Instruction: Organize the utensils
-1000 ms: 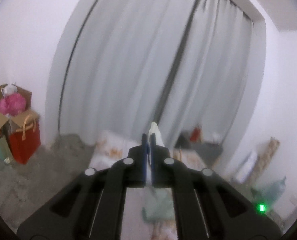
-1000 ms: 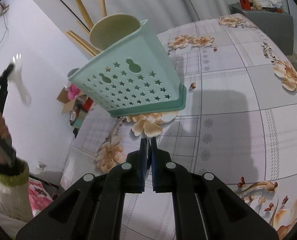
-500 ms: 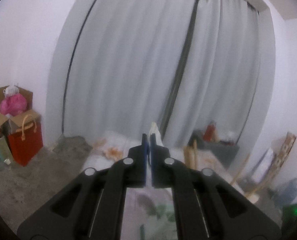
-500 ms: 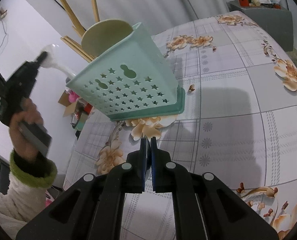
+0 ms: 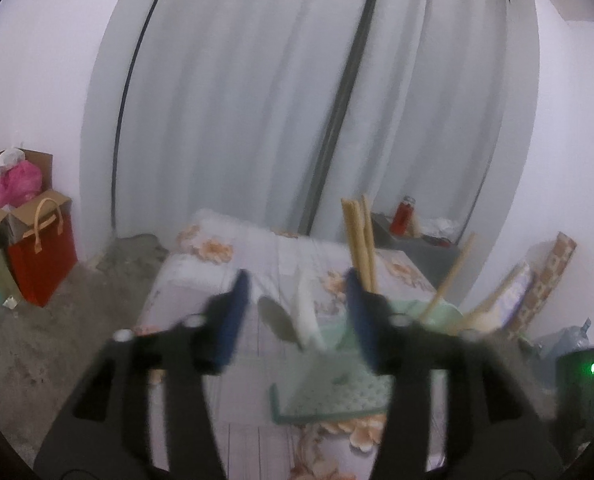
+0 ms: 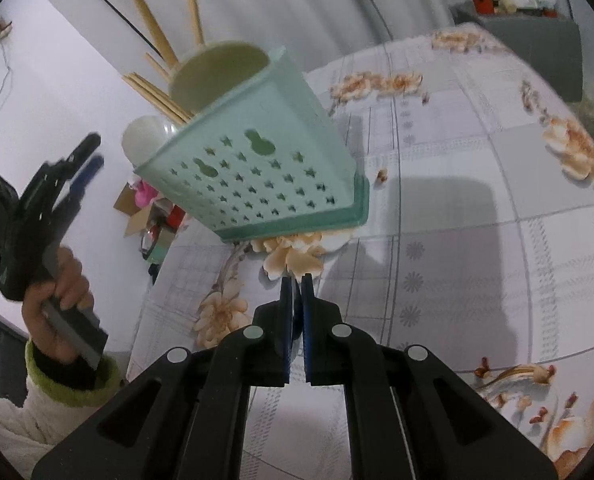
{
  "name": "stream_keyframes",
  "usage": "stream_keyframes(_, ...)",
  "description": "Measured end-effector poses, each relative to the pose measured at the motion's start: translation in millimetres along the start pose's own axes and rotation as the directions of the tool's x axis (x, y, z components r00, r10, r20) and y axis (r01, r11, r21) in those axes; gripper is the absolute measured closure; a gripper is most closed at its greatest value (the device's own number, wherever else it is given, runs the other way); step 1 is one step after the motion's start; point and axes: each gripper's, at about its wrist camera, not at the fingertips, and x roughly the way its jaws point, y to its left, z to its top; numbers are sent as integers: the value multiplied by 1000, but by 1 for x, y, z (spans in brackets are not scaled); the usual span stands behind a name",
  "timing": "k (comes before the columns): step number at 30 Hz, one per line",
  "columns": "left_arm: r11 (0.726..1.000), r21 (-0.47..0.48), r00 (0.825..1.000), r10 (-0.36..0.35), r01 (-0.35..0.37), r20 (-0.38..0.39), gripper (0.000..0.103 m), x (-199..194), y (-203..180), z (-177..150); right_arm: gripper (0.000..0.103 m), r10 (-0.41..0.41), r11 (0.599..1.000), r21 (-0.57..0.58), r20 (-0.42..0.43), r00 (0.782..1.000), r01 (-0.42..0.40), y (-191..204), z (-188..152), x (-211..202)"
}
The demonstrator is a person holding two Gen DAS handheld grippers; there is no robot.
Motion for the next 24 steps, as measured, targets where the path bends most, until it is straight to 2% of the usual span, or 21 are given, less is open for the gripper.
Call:
stream_keyframes(2, 1000, 10, 1000, -6, 6, -17, 40, -8, -3, -3, 98, -15, 1000, -12, 30, 999, 16, 3, 5, -11)
stream_keyframes(5, 1000, 26, 998, -15, 17, -62, 32, -16, -3, -10, 98, -29, 999, -30, 93, 995, 32, 8, 16, -36)
stream_keyframes(9, 999, 40, 994, -3, 7, -110, 25, -19, -2, -22, 98, -59, 995, -70, 222, 973, 76, 17, 40, -85)
stream_keyframes(12, 999, 41, 991, 10, -5, -135, 23, -22, -1, -29, 98, -78, 990, -87, 322, 943, 112, 23, 59, -121)
stream_keyframes(15, 999, 39, 988, 24, -18, -152, 22, -24, 1, -36, 98, -133, 975, -104, 431, 892, 196, 31, 78, -156)
stream_keyframes(20, 999, 32, 989, 20, -15, -147, 20, -28, 5, -40, 98, -195, 951, -98, 542, 817, 292, 39, 107, -180)
stream_keyframes(22, 999, 33, 989, 14, -9, -148, 20, -29, 5, -42, 98, -194, 952, -95, 553, 810, 292, 39, 119, -176)
stream_keyframes(24, 999, 36, 989, 1, 4, -147, 19, -30, 5, -45, 98, -184, 954, -98, 553, 813, 283, 40, 129, -168)
